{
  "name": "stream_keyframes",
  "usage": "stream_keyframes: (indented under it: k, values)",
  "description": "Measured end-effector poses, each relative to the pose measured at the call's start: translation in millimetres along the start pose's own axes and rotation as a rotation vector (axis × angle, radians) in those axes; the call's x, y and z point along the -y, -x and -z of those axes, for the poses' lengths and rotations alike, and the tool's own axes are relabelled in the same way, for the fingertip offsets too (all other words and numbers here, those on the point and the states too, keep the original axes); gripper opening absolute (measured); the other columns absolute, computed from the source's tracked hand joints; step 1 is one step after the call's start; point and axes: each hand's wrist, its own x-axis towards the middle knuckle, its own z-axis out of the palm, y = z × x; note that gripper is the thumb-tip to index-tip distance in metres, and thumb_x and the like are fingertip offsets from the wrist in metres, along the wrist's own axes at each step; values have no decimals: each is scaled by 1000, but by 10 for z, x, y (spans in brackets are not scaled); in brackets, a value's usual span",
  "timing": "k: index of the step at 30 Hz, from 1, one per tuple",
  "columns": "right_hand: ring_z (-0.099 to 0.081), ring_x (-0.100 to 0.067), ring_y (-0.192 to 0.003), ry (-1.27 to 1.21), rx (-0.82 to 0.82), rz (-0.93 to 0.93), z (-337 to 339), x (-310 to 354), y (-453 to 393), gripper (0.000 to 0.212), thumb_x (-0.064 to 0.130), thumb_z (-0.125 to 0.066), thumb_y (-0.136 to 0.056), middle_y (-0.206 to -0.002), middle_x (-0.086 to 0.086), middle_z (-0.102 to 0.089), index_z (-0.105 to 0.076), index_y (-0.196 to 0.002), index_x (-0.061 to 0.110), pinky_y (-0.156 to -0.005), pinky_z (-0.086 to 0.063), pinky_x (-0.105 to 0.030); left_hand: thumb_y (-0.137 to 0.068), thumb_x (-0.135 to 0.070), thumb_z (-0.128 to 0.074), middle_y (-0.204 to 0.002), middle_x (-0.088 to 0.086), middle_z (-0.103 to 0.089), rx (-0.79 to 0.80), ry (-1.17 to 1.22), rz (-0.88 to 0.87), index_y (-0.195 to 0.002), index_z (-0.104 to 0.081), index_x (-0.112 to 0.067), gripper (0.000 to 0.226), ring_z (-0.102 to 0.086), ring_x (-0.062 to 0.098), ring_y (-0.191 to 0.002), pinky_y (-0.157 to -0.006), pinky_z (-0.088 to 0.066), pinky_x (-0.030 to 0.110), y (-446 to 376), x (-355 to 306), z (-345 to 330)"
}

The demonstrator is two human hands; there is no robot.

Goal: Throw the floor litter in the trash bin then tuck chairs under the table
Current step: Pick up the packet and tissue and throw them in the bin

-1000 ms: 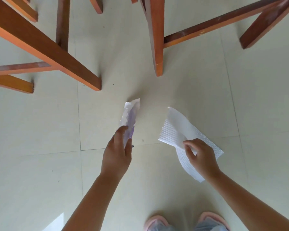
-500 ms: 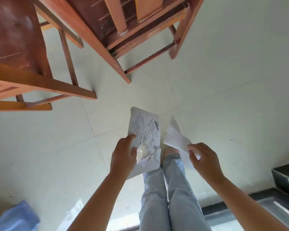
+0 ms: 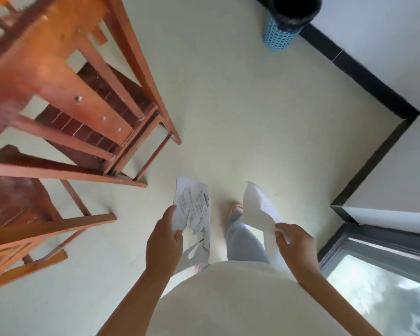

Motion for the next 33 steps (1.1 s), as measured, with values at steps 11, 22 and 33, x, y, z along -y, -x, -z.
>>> stream_keyframes:
  k: [11, 22, 33]
  values:
    - [-64, -29, -59, -25, -158, 30, 972, 305, -2130, 15, -15, -65, -67, -67, -20, -68, -69, -74, -2, -58, -39, -18, -84, -2, -54, -123, 15, -55, 81, -155, -226, -133, -33, -14, 55, -53, 31, -110, -88, -43, 36, -1628, -1986, 206]
    - [-64, -31, -59, -29, -134, -2, 1382, 878, -4634, 15, -14, -67, -67, -67, -17, -68, -69, -76, -2, -59, -28, -11, -83, -1, -54, -113, 17, -57, 6, -135, -296, -133, -33, -14, 56, -55, 33, -99, -77, -42, 37, -3877, -3553, 609]
    - [-50, -22, -78, -206, -389, -417, 2165, 957, -6582, 15, -9, -58, -81, -92, -17, -66, -65, -94, -5, -76, -35, -27, -80, 2, -58, -113, 20, -58, 97, -196, -466, -130, -38, -10, 55, -56, 35, -97, -75, -45, 39, -6015, -5208, 1056]
